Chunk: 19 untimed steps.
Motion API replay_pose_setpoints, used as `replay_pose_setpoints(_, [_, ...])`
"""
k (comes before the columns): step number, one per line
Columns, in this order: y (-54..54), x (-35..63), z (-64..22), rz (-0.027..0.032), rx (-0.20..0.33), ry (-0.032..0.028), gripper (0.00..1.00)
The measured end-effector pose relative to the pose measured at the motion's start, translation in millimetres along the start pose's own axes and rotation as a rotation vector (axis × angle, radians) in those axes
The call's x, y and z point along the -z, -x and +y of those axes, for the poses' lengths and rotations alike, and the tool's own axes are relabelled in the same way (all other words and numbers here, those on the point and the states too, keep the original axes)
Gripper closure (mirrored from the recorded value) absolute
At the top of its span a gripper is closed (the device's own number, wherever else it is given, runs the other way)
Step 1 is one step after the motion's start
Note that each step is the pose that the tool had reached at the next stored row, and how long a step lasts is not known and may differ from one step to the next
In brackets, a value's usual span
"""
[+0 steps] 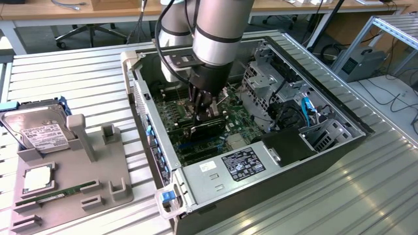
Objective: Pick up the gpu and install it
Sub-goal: 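Press down on the gpu until it lock into place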
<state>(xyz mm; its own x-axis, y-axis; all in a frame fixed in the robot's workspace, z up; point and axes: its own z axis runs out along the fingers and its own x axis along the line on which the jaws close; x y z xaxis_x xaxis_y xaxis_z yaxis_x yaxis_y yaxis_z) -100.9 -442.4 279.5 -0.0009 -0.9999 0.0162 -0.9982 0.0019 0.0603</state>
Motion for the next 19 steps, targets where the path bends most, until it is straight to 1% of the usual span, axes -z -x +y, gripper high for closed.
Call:
replay_pose_setpoints(3, [-1.3, -0.1, 0.8, 0.0000, 0.000, 0.0000, 0.89])
replay_pose_setpoints(6, [-6.2, -0.3, 1.7, -0.0001, 0.000, 0.0000, 0.89])
replay_pose_setpoints(19, [-6.6, -2.9, 1.4, 0.0002, 0.000, 0.0001, 0.89])
